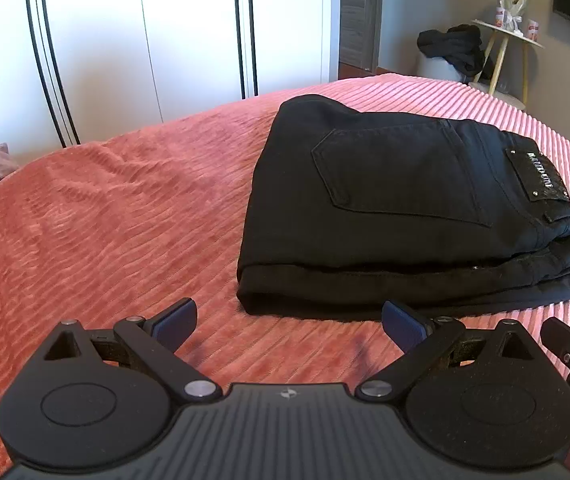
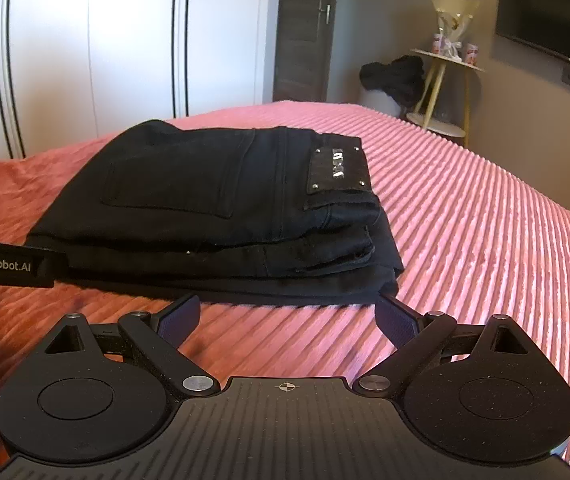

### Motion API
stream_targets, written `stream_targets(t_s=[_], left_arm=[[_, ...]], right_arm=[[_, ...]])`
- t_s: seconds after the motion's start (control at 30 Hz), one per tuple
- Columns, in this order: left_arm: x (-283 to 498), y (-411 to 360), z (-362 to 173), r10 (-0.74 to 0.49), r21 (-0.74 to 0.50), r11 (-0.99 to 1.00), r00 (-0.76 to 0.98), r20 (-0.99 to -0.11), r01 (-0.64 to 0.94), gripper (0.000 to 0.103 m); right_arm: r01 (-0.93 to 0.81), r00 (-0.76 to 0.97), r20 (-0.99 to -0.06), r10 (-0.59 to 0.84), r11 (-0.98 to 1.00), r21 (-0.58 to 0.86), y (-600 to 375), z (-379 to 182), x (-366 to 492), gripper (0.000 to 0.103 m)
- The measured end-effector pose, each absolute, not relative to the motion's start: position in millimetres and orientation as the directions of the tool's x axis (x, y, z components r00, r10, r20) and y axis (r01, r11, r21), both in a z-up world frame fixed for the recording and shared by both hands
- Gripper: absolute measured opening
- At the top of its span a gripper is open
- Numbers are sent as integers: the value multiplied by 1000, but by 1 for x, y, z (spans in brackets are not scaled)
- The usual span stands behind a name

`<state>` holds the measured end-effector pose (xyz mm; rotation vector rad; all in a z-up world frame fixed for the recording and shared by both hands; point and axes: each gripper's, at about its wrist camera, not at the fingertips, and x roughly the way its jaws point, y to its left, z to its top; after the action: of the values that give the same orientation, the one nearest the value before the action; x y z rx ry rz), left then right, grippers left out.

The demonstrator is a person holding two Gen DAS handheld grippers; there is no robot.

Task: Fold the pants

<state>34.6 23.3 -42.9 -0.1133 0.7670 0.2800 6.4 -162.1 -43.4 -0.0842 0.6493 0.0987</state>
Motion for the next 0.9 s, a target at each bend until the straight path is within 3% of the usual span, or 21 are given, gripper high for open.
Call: stream_targets(t_s=[0.9], left_arm=[[37, 23, -45, 227, 26, 955, 671, -706, -296, 99]], right_arm=[[-105, 803, -593, 58, 994, -44, -164, -39, 6, 98]])
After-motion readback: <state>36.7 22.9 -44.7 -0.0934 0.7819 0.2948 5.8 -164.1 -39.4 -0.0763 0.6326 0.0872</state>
